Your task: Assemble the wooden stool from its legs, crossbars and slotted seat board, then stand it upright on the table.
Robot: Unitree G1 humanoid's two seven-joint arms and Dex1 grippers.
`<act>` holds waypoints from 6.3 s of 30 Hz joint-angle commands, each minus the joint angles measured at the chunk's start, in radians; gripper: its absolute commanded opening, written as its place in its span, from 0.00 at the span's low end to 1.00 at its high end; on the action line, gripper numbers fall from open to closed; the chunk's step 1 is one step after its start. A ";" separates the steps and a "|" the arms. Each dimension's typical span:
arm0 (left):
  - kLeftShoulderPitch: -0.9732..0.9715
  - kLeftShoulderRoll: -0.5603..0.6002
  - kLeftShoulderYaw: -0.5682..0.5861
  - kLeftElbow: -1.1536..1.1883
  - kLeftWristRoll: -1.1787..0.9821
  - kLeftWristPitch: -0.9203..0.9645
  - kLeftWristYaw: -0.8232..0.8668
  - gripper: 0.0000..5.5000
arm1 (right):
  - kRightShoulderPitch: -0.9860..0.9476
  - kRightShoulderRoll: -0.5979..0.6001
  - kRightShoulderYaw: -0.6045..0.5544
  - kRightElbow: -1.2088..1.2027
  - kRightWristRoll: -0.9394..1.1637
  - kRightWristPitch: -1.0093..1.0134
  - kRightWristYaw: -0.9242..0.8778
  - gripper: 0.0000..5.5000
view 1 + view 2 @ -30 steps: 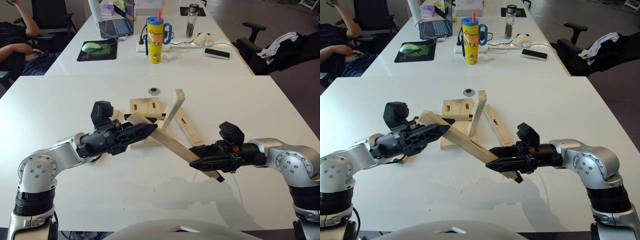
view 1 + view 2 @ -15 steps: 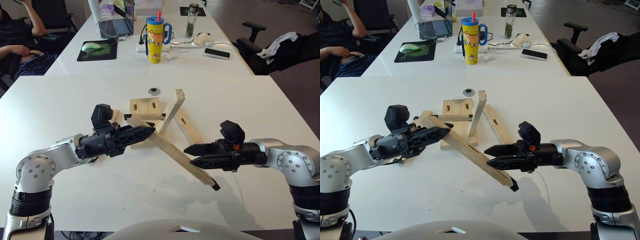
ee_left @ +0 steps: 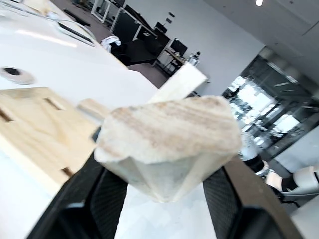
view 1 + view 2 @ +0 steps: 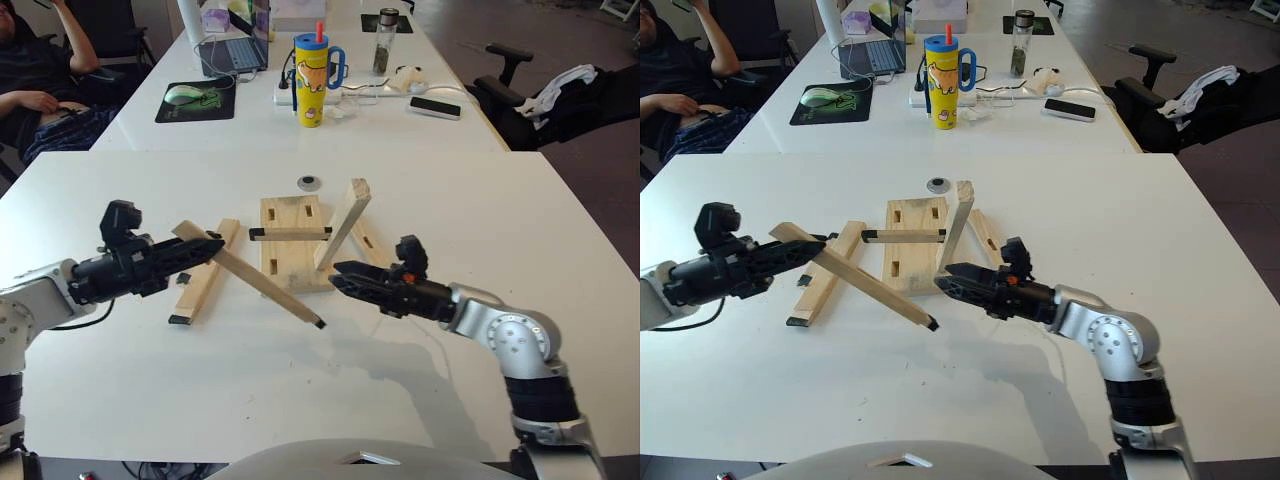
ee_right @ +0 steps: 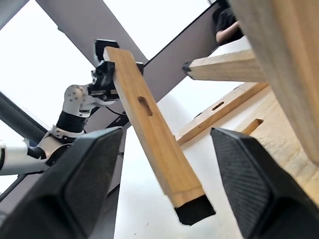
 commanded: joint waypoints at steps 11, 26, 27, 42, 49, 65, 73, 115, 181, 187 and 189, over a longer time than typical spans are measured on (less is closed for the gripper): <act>-0.207 0.094 0.025 0.247 0.249 -0.120 -0.231 0.38 | -0.033 0.288 0.030 0.273 -0.296 -0.196 -0.354 0.59; -0.236 -0.070 0.058 0.122 0.293 -0.188 -0.103 0.38 | -0.024 0.173 0.051 0.173 -0.370 -0.179 -0.272 0.59; -0.238 -0.078 0.056 0.113 0.295 -0.196 -0.101 0.38 | -0.013 0.183 0.056 0.151 -0.363 -0.181 -0.270 0.59; -0.344 -0.128 -0.172 0.148 0.522 -0.372 -0.205 0.38 | 0.014 0.298 0.107 0.165 -0.485 -0.298 -0.349 0.59; -0.389 -0.105 -0.205 0.171 0.555 -0.369 -0.260 0.38 | 0.007 0.324 0.125 0.209 -0.530 -0.335 -0.356 0.59; -0.513 -0.089 -0.301 0.248 0.671 -0.389 -0.395 0.38 | -0.002 0.352 0.124 0.271 -0.589 -0.339 -0.383 0.59; -0.520 -0.116 -0.272 0.230 0.636 -0.359 -0.373 0.38 | -0.002 0.358 0.108 0.287 -0.594 -0.345 -0.382 0.59; -0.398 -0.161 -0.527 0.150 0.833 -0.462 -0.288 0.38 | 0.036 0.292 0.176 0.334 -0.647 -0.175 -0.413 0.59; -0.487 -0.264 -0.540 0.413 0.803 -0.529 -0.355 0.38 | -0.036 0.265 0.230 0.353 -0.888 -0.679 -0.382 0.00; -0.458 -0.277 -0.540 0.399 0.811 -0.560 -0.336 0.38 | -0.067 0.265 0.257 0.429 -0.933 -0.524 -0.393 0.00; -0.456 -0.281 -0.532 0.400 0.811 -0.571 -0.324 0.38 | -0.061 0.261 0.268 0.433 -0.943 -0.473 -0.393 0.00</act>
